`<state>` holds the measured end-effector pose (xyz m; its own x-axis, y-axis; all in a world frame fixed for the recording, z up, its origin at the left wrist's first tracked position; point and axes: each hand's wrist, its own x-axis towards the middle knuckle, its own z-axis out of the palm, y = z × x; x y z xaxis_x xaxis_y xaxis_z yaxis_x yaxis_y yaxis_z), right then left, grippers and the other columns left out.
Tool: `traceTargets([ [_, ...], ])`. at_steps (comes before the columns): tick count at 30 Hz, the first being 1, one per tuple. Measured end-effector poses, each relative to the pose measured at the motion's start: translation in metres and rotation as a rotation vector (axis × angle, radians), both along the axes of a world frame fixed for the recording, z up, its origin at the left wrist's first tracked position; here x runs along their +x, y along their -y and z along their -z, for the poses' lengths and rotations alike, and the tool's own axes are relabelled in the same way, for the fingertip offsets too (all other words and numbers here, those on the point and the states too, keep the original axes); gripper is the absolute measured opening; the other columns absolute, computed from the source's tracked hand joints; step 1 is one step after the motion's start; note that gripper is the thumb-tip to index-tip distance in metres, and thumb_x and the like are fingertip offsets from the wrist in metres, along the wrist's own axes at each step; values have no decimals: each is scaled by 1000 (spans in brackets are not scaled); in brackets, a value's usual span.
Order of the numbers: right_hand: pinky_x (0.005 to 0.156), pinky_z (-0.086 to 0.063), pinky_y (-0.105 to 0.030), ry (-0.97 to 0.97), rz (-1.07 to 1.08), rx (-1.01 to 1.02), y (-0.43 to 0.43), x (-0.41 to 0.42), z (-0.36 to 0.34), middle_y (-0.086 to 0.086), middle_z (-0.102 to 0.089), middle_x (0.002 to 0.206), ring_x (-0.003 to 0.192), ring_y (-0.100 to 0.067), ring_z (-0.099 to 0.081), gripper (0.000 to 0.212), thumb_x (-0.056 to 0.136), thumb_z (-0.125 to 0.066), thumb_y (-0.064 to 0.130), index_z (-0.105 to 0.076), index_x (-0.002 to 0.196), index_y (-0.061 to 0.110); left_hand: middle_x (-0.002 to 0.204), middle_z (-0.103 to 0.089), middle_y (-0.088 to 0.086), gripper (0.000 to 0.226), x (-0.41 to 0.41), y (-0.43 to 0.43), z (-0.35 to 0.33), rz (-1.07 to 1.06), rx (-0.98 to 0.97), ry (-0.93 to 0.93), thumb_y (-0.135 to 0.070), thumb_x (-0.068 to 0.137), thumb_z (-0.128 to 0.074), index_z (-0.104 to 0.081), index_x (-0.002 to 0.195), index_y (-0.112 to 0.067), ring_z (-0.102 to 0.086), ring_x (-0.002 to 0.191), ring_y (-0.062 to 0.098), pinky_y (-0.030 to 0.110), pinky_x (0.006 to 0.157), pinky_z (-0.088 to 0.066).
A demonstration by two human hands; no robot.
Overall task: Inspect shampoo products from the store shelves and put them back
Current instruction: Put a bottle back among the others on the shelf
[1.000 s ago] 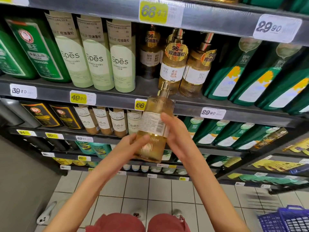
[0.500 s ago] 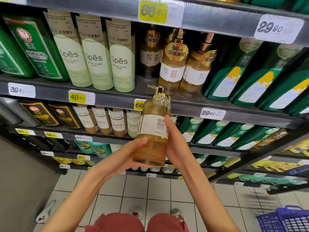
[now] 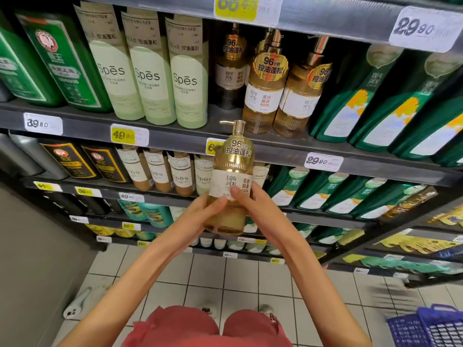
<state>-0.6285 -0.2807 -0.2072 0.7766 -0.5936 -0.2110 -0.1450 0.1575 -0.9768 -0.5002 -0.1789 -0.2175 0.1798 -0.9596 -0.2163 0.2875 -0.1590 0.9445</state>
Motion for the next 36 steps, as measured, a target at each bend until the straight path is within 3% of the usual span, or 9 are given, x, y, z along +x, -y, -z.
traceTargets([
  [3, 95, -51, -30, 18, -1, -39, 3, -5, -3, 3, -62, 126, 115, -11, -60, 57, 76, -65, 43, -48, 128, 25, 124, -61, -11, 68, 11, 2, -3, 94, 4, 135, -55, 75, -65, -43, 132, -27, -57, 115, 6, 25, 93, -49],
  [6, 100, -46, -27, 32, -11, -156, 3, -10, -3, 10, -57, 130, 121, -7, -53, 67, 80, -69, 36, -38, 138, 23, 118, -61, -23, 50, 19, 5, -8, 119, -31, 333, -35, 78, -66, -45, 124, -36, -55, 113, -1, 17, 90, -48],
  [13, 97, -42, -15, 65, -70, -311, -2, -17, -6, 20, -52, 129, 123, -1, -49, 73, 81, -72, 22, -31, 140, 34, 113, -60, -28, 69, 24, 6, -20, 136, -153, 547, -6, 73, -75, -41, 121, -41, -55, 111, -4, 9, 86, -44],
  [20, 105, -42, -33, -25, -218, -221, 4, -22, -25, 23, -59, 122, 119, 0, -52, 71, 71, -79, 39, -38, 128, 41, 120, -60, -17, 67, 16, -13, -27, 95, -130, 440, -11, 72, -77, -45, 126, -33, -54, 116, 2, 15, 92, -44],
  [24, 93, -52, -37, -91, -230, -180, 7, -15, -48, 3, -64, 122, 113, -14, -61, 106, 43, -75, 75, -47, 130, 22, 108, -67, -19, 76, 15, -18, -51, 110, -50, 398, -64, 50, -78, -51, 114, -34, -62, 102, -2, 14, 79, -50],
  [26, 89, -55, -39, -154, -241, -110, 11, -7, -57, 0, -69, 115, 105, -17, -66, 92, 51, -67, 80, -57, 121, 22, 107, -68, -13, 82, 10, -15, -58, 118, -9, 197, -77, 44, -70, -53, 112, -35, -64, 101, 2, 18, 77, -53],
  [29, 85, -57, -40, -178, -222, 88, 13, 5, -62, -3, -73, 106, 98, -23, -70, 54, 69, -59, 72, -70, 101, 30, 120, -65, 2, 69, 4, -11, -61, 146, 1, -58, -71, 70, -57, -50, 125, -30, -61, 112, 19, 32, 83, -54],
  [33, 78, -59, -35, -197, -189, 133, 14, 10, -63, -8, -73, 104, 97, -26, -70, 62, 65, -60, 70, -64, 108, 25, 117, -67, 4, 68, 3, -7, -59, 92, 88, -66, -70, 73, -46, -50, 127, -27, -63, 109, 20, 34, 81, -55],
  [36, 81, -56, -31, -166, -170, 61, 10, 3, -55, 2, -73, 106, 98, -16, -70, 52, 74, -58, 68, -63, 108, 29, 119, -66, 0, 69, 3, -5, -56, 25, 99, 95, -71, 69, -54, -53, 123, -29, -64, 107, 15, 34, 89, -52],
])
